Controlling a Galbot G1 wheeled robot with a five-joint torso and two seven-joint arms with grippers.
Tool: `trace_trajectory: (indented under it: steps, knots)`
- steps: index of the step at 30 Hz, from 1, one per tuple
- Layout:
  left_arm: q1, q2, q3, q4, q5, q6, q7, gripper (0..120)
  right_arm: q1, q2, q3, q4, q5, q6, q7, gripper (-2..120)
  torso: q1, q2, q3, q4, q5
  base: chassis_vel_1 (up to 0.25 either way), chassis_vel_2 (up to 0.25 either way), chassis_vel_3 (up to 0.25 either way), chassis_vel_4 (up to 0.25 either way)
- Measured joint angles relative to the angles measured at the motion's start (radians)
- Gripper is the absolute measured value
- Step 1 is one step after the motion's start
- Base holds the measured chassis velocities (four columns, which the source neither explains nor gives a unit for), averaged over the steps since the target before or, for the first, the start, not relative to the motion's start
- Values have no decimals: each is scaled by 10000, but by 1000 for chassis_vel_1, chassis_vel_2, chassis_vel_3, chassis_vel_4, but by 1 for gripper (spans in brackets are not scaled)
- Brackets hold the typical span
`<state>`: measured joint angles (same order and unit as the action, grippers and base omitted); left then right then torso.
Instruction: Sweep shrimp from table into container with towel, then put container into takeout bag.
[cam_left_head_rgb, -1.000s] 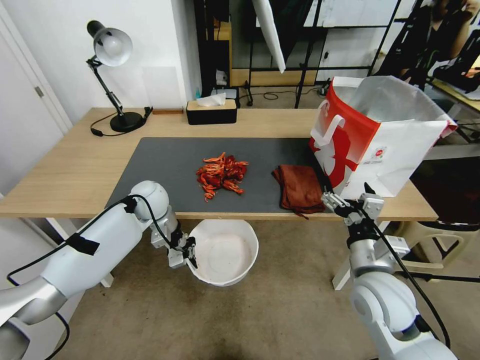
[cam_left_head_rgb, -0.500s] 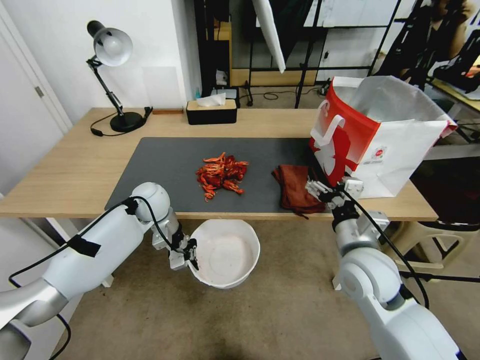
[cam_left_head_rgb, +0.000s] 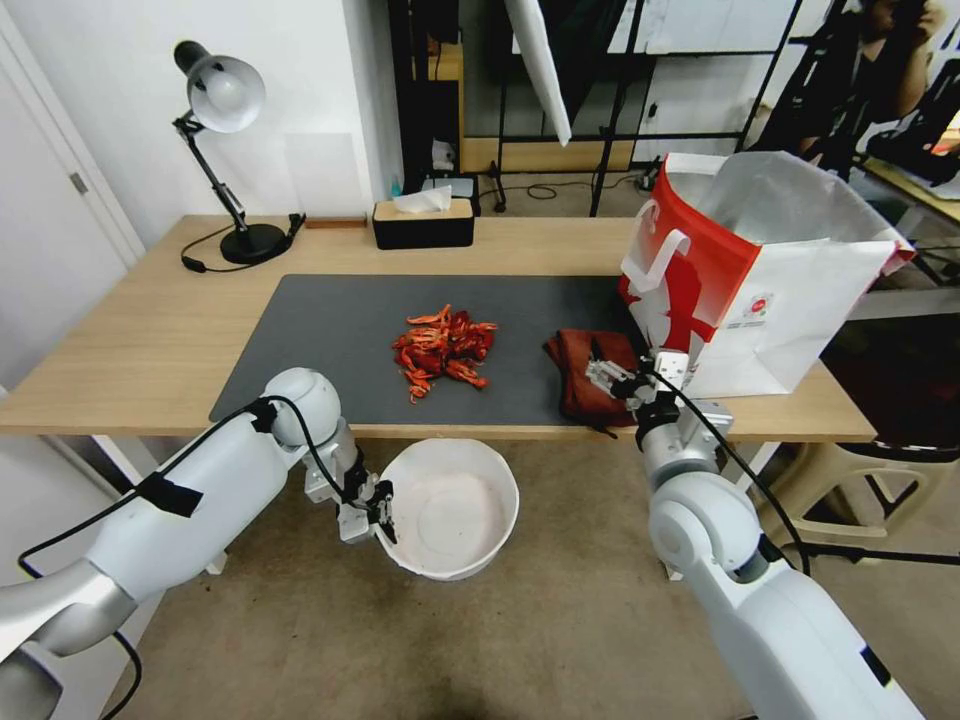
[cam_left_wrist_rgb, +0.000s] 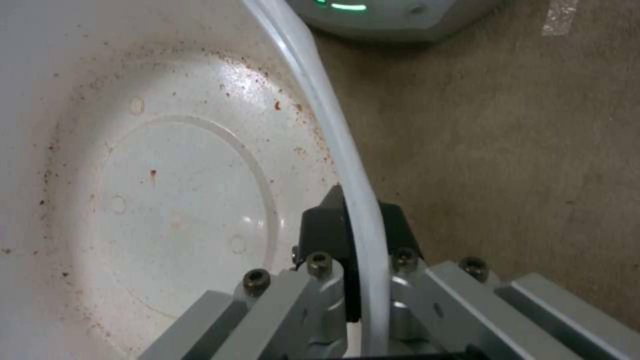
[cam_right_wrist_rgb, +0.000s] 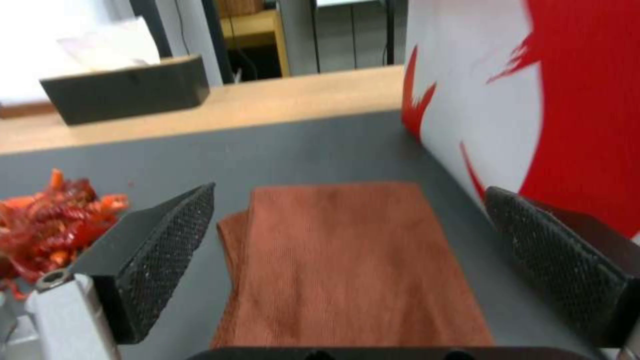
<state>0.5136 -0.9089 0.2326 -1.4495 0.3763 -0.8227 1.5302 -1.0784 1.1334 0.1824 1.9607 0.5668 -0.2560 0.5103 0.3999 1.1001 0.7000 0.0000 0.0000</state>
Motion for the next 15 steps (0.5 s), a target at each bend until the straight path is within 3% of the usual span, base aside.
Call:
trace_trajectory:
  steps: [15]
  knots:
    - [92,-87,-131,71,-32,0,-3,0,378,318,-407,-760,14,-426,342,100,0,0,0,0,-1,0,0,0,0]
